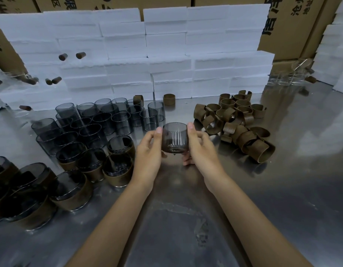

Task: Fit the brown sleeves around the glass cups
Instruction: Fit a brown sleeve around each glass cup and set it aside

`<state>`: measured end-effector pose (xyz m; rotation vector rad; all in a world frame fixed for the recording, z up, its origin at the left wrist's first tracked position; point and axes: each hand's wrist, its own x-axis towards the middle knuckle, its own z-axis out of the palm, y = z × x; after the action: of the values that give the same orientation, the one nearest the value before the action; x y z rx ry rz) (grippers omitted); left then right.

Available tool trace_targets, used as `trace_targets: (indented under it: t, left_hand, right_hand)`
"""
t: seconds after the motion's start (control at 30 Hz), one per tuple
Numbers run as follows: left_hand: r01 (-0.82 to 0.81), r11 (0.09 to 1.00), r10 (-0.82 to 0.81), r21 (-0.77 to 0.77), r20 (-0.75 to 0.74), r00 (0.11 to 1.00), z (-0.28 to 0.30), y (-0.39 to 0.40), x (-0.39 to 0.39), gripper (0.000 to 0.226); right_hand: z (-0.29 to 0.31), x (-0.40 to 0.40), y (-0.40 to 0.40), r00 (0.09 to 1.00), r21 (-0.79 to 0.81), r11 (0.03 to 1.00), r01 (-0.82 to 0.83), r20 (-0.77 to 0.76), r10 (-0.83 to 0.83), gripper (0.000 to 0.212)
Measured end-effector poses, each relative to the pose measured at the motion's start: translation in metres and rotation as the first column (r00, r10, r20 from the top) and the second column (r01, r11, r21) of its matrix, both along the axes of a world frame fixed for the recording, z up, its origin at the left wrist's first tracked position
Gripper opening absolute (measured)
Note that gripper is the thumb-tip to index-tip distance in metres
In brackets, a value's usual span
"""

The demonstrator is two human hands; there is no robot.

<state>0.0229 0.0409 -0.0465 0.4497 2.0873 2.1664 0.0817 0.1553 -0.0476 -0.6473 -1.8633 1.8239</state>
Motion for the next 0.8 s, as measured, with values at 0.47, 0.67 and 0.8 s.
trace_targets:
  t: [0.47, 0.67, 0.8]
  left_hand:
    - [0.142, 0.990, -0.144, 0.024, 0.101, 0.984, 0.021, -0.002, 0.021, 0.062]
    - [0.236, 0.971, -0.236, 0.049, 0.009, 0.972, 0.027, -0.008, 0.016, 0.046]
    - [0.178, 0.984, -0.178, 0.018, -0.031, 0.984, 0.024, -0.007, 0.017, 0.053]
  right_hand:
    - [0.021, 0.012, -0.001, 0.914, -0.269, 0.876, -0.400, -0.182, 0.361, 0.085]
    - [0.025, 0.013, -0.003, 0.926, -0.323, 0.873, -0.366, -0.214, 0.309, 0.084]
    - [0.024, 0.015, -0.002, 0.923, -0.336, 0.866, -0.371, -0.236, 0.304, 0.061]
